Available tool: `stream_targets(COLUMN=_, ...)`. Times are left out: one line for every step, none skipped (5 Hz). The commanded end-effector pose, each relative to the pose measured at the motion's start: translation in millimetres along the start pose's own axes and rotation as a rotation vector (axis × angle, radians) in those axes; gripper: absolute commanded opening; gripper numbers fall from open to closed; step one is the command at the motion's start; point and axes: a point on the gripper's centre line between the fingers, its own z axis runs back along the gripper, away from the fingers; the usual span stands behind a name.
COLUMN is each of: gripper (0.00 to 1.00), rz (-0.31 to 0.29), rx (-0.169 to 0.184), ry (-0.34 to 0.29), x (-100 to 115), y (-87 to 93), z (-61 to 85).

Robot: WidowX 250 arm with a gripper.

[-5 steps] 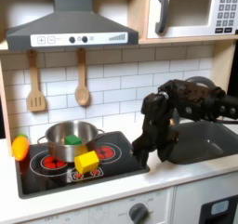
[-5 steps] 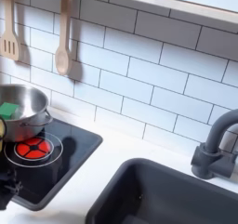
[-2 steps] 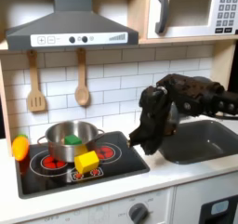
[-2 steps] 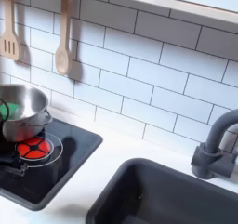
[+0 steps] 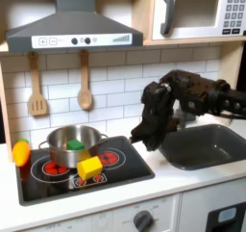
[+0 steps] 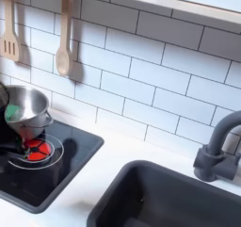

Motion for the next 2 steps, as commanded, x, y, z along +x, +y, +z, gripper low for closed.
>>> stream_targets(gripper=0.00, rz=0.035, rx=-0.015, ry=-0.049, x=18.2, y=6.0, z=6.6)
stream_targets(gripper=0.00, rz=0.046, rx=-0.018, ry=-0.063, x=27.0, y=6.4, z=14.9)
